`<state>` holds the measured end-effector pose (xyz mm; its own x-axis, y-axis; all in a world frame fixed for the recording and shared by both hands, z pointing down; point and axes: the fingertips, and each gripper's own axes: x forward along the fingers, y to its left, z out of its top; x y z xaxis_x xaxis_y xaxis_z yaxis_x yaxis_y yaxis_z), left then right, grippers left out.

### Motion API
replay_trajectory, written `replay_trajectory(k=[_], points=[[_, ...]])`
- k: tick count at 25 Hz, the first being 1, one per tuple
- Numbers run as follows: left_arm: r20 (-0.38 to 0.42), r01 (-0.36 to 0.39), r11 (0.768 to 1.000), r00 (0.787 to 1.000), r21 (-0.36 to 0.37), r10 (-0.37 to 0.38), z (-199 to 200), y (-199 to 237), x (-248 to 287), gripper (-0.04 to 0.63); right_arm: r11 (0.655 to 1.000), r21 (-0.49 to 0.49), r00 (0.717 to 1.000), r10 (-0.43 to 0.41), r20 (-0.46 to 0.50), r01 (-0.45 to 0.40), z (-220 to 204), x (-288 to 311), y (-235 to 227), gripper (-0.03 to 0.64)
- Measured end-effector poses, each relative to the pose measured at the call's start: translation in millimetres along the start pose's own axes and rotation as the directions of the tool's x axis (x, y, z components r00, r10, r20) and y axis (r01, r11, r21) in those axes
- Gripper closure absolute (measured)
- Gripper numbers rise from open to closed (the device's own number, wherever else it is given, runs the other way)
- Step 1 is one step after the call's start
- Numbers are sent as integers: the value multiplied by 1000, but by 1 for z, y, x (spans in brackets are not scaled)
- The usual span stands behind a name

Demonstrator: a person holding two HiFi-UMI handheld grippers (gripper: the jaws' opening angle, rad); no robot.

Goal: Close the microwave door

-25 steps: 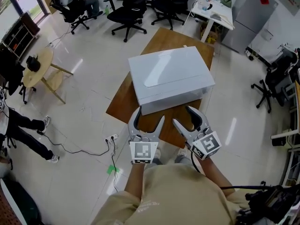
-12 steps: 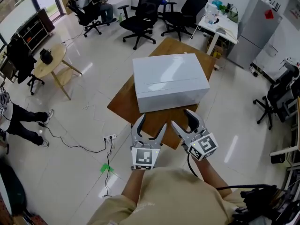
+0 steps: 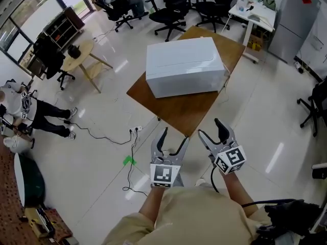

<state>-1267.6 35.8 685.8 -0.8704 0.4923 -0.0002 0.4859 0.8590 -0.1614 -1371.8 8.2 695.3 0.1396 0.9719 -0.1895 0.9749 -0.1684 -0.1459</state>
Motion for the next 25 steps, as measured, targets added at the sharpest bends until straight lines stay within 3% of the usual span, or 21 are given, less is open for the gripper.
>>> replay_trajectory(k=[2, 4, 6, 10, 13, 15, 18, 21, 25], points=[[52, -46, 998, 998, 34, 44, 16, -4, -18, 267, 998, -37, 999, 53, 6, -53, 13, -11, 22, 271], [47, -91, 996, 995, 25, 90, 30, -11, -41, 290, 992, -94, 996, 83, 42, -79, 35, -29, 44, 274], [50, -117, 993, 992, 26, 115, 42, -14, -62, 332, 994, -88, 994, 70, 87, -62, 50, -45, 56, 273], [24, -116, 993, 993, 33, 116, 54, -11, -93, 348, 998, -58, 994, -6, 112, 12, 64, -74, 66, 285], [196, -131, 989, 974, 73, 114, 73, -10, -113, 350, 997, -59, 994, -45, 100, 51, 74, -103, 72, 288], [241, -149, 987, 962, 63, 130, 74, -8, -135, 353, 994, -79, 992, -65, 111, 74, 77, -117, 80, 289], [214, -162, 986, 965, 27, 152, 63, -2, -163, 354, 986, -151, 992, -62, 108, 78, 76, -119, 97, 291], [62, -162, 987, 985, 17, 161, 47, 6, -181, 354, 980, -175, 991, -73, 113, 92, 78, -112, 107, 293], [138, -172, 985, 976, 25, 167, 50, 37, -186, 354, 983, -149, 994, -98, 52, 105, 69, -83, 117, 295]])
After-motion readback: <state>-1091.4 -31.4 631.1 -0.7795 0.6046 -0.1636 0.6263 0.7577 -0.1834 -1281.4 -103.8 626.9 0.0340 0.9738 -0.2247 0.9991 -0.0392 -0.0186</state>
